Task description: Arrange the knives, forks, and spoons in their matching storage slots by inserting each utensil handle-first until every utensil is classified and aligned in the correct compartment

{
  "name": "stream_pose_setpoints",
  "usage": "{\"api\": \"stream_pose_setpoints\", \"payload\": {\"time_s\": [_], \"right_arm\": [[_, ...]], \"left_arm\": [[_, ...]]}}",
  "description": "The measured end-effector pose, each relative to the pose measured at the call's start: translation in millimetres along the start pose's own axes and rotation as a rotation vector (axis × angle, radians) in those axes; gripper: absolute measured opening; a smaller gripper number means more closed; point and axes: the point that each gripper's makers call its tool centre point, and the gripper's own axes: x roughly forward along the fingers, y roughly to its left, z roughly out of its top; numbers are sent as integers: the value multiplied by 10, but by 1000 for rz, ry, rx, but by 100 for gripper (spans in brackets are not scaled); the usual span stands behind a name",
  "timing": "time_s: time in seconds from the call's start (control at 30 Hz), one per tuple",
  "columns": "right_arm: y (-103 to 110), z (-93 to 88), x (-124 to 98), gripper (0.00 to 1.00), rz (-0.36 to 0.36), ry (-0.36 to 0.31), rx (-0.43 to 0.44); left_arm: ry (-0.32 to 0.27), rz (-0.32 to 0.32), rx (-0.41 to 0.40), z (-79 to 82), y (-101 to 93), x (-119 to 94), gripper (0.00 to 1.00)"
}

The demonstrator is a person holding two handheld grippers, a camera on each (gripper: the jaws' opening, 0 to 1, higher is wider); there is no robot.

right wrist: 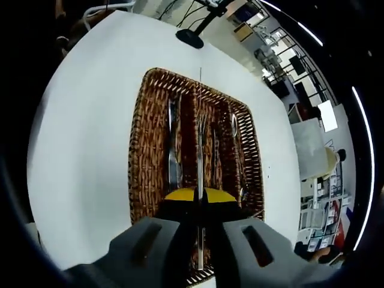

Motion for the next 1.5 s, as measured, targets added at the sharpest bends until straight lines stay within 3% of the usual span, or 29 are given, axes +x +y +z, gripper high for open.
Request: {"api": "stream_pose_setpoints", "payload": {"time_s": [0.73,1.0,1.3,1.5], "right_arm": [[342,-96,384,1,156,62,-66],[447,-194,420,1,193,99,-57],[442,-176,427,2,219,135,-51],[448,-171,428,7,233,121,-87]], "left_arm": [[18,30,-23,-131,27,-143,99],[19,29,-40,-178,26,-169,99],[16,28,-29,-167,15,-146,99],[7,24,-28,-142,18,-129,99]]}}
